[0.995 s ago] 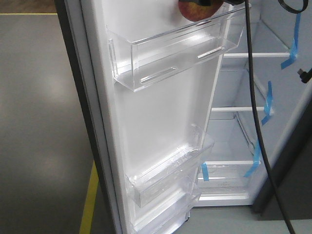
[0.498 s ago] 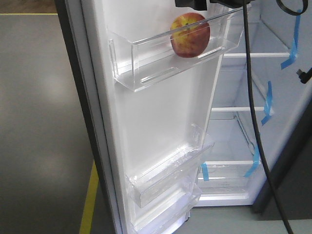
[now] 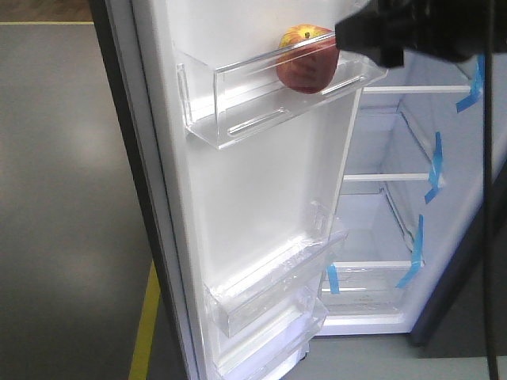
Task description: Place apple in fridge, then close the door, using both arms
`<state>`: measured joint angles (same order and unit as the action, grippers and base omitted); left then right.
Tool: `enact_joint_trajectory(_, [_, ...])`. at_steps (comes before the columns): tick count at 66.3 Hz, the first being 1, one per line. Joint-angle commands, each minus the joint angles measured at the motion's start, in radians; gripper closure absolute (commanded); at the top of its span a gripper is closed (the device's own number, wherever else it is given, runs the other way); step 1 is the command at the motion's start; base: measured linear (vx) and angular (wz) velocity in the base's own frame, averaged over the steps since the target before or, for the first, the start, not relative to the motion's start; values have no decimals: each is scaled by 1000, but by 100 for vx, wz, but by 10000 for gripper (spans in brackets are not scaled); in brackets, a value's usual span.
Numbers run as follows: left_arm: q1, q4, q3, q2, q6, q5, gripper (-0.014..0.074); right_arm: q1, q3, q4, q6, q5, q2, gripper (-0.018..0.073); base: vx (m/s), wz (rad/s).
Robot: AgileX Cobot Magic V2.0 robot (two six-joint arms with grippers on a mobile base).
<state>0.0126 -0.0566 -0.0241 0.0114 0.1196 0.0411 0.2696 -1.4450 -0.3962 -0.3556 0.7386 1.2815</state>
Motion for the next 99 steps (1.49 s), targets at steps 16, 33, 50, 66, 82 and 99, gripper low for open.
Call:
enact_joint_trajectory(16, [-3, 1, 17, 14, 5, -74, 603, 0, 395, -38, -22, -119, -361, 39, 0, 0])
enact_joint_trajectory(33, [-3, 1, 17, 14, 5, -74, 603, 0, 674, -67, -8, -79, -629, 39, 0, 0])
enact_joint_trajectory(50, [-3, 1, 17, 14, 5, -74, 603, -1, 796, -78, 23, 89, -816, 44, 0, 0])
enact_joint_trajectory(66, [-3, 1, 17, 14, 5, -74, 603, -1, 822, -3, 97, 191, -886, 71, 0, 0])
enact_joint_trajectory(82, [-3, 1, 17, 14, 5, -75, 603, -1, 868, 40, 125, 242, -893, 94, 0, 0])
enact_joint_trajectory(99, [-3, 31, 17, 14, 34, -77, 603, -1, 868, 35, 121, 302, -893, 95, 0, 0])
